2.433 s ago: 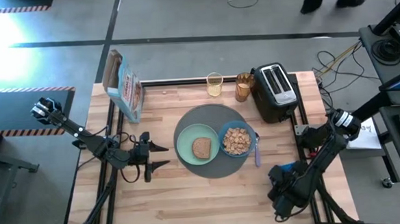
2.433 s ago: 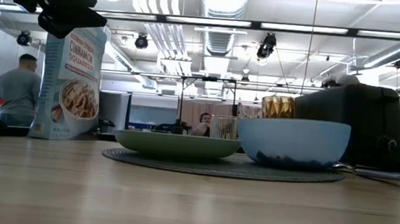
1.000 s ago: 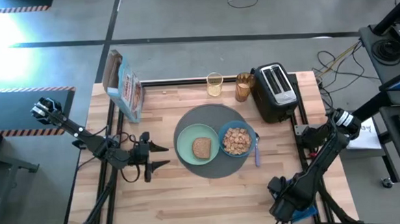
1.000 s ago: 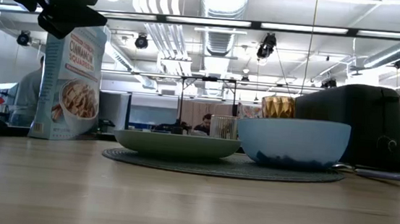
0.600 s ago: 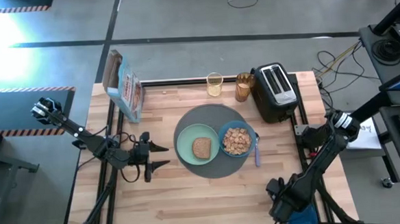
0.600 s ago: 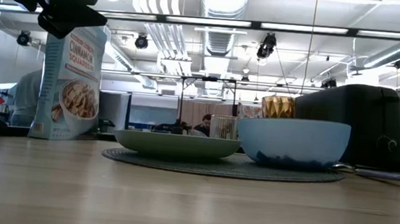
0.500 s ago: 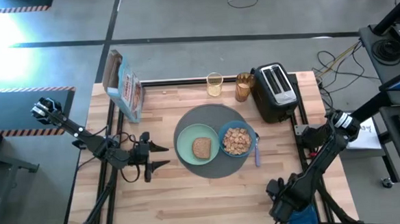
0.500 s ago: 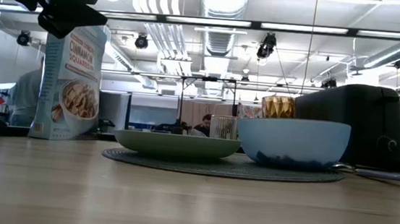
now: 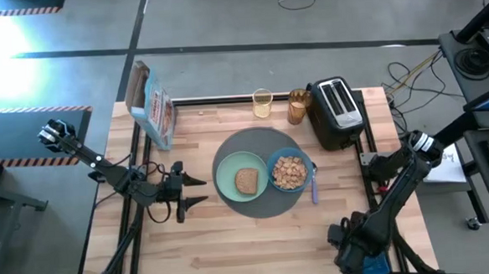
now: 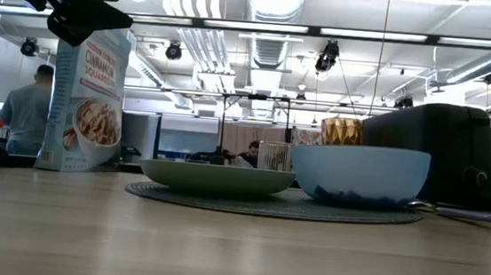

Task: Arrange a breakfast setting
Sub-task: Put the apple on the green plate

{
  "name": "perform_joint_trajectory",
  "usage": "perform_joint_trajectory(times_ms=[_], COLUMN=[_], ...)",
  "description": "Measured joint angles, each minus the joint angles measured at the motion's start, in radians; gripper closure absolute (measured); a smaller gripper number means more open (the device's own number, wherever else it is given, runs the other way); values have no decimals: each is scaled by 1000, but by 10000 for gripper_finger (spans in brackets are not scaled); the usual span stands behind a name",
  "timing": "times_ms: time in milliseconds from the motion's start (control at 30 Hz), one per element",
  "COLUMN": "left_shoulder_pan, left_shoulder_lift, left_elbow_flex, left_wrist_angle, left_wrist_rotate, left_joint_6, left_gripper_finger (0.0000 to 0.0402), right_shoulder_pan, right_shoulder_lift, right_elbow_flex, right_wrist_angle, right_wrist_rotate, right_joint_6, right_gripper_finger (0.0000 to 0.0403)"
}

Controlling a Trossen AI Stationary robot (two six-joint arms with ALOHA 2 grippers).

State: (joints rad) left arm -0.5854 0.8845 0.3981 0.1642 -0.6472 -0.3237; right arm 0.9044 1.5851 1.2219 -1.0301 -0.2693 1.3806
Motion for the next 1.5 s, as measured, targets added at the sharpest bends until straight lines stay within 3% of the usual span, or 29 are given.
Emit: perform_joint_trajectory(times_ms=[167, 267, 500, 800, 1133, 1500], left_shoulder_pan=[0, 0, 0, 0, 0, 0], left_shoulder_lift=[0, 0, 0, 0, 0, 0], left_elbow_flex=[0, 0, 0, 0, 0, 0], left_wrist_angle=[0, 1, 11, 12, 13, 16], left_wrist_rotate=[0, 0, 0, -26, -25, -24], left_joint_6=[-13, -24, -25, -25, -98, -135], left_gripper_finger=[196, 196, 196, 196, 196, 196], right_shoulder_pan=[48, 72, 88, 92, 111, 162], right_shoulder_lift=[-4, 8, 22, 22, 22, 23], right_elbow_flex=[2, 0, -4, -5, -8, -79], right_wrist_angle=[-24, -63, -120, -99, -35, -8], right_wrist_rotate=[-1, 0, 89, 89, 88, 86], right_joint_6=[-265, -341, -318, -125, -367, -388], right_gripper_finger=[158, 158, 158, 158, 158, 158])
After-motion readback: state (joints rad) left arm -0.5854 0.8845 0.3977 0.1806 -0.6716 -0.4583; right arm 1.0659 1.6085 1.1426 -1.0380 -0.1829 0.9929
